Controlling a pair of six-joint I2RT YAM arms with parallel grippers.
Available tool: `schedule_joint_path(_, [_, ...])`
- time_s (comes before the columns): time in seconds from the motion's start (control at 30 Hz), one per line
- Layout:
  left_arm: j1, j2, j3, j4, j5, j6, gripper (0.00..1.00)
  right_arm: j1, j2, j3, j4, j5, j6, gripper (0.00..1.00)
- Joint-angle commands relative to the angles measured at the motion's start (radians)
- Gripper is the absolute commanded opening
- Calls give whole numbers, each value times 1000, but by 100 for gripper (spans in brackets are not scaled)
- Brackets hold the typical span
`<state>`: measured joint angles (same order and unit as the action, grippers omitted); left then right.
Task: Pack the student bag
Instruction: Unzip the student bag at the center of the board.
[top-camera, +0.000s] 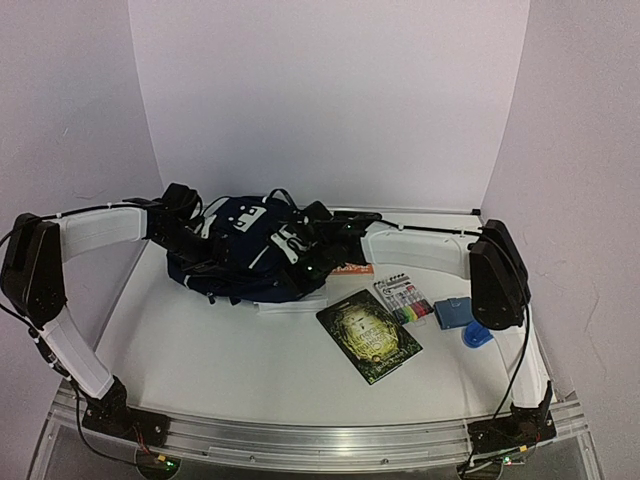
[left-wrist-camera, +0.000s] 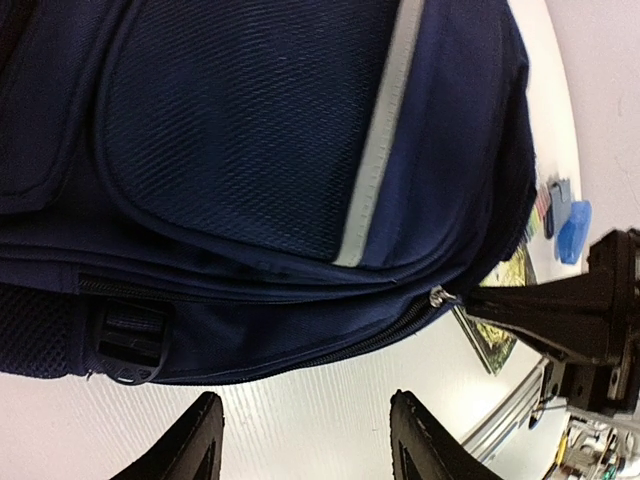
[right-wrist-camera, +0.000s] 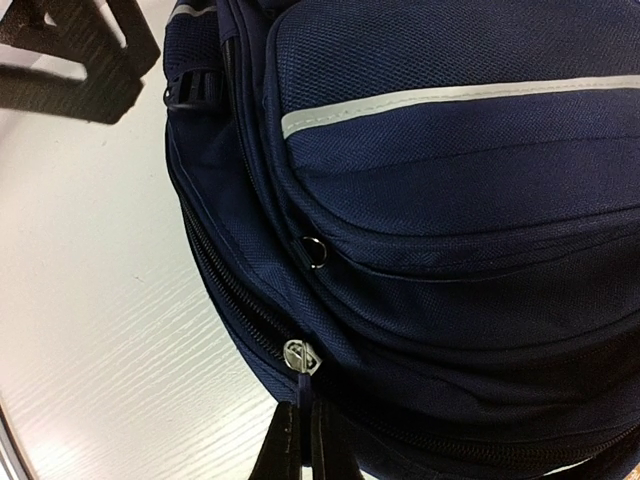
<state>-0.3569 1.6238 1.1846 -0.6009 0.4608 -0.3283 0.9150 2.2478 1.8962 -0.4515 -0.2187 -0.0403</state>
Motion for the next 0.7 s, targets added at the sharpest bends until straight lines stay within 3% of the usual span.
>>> schedule_joint_path(0.0, [0, -4, -3, 47, 80, 131, 58, -22, -64, 39, -17, -39, 29, 0])
schedule_joint_path(0.5, [-93, 117, -53, 132, 29, 310, 61, -37, 3, 90, -26, -108, 112, 0])
schedule_joint_path(0.67, [-108, 174, -23, 129, -89, 327, 53, -37, 4, 107, -24, -128, 119, 0])
